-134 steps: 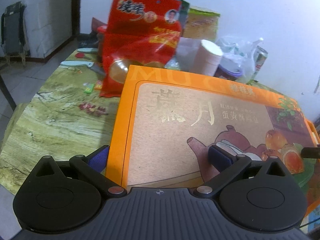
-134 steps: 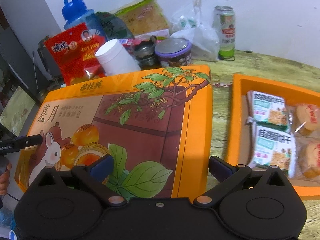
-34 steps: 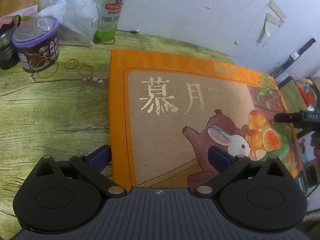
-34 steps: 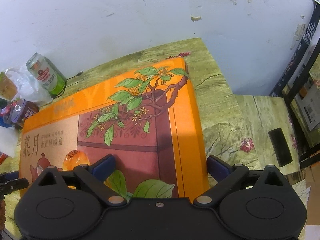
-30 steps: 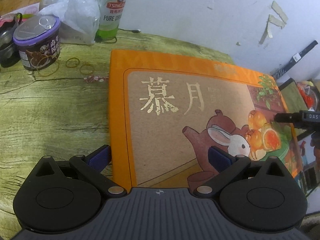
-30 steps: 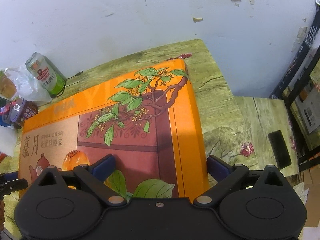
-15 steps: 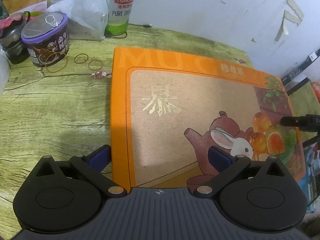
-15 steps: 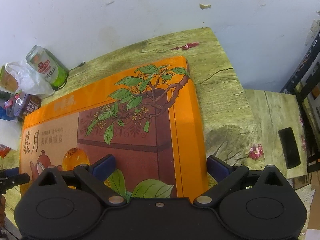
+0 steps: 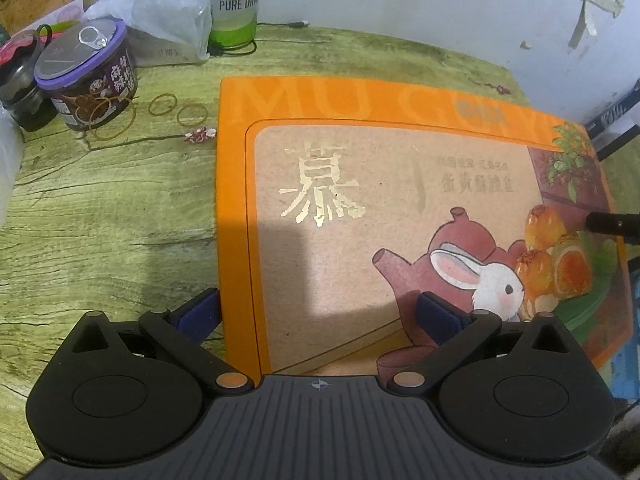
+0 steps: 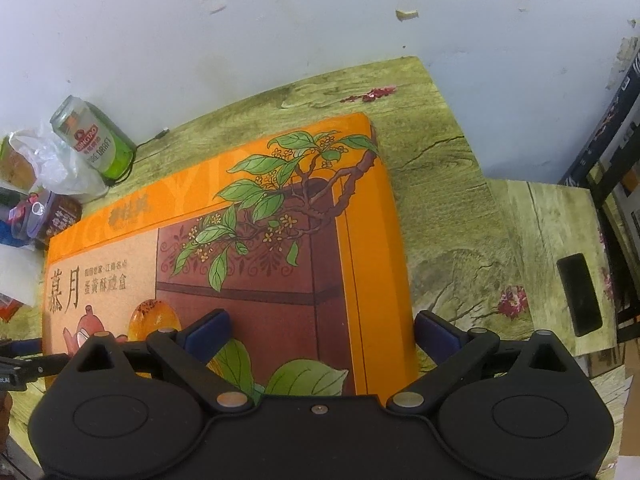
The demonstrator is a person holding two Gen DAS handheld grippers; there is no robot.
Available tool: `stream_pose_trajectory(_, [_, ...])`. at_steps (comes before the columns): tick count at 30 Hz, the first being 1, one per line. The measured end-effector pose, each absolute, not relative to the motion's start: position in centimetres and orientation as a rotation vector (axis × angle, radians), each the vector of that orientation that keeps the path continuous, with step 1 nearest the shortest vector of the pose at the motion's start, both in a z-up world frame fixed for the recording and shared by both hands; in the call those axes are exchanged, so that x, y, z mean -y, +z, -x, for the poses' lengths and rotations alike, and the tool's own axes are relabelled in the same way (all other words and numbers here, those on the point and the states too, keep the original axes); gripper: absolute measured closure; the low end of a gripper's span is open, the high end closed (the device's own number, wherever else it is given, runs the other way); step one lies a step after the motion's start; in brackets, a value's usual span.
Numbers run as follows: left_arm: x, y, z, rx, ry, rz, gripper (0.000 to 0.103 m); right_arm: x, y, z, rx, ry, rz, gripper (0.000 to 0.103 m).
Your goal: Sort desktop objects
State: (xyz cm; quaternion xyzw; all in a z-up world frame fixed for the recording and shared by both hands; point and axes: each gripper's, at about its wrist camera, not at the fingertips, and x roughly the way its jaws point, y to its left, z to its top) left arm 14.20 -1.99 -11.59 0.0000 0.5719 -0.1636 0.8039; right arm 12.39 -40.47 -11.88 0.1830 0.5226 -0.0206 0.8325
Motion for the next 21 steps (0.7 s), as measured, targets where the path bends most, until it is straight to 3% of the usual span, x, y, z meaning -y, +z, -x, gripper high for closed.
stream_pose_trajectory(21, [3.1,-11.3,-14.8,-1.255,-0.276,-0.028,0.001,40.7,-12.7,-11.6,-1.082,-0.051,-0.419,0.0])
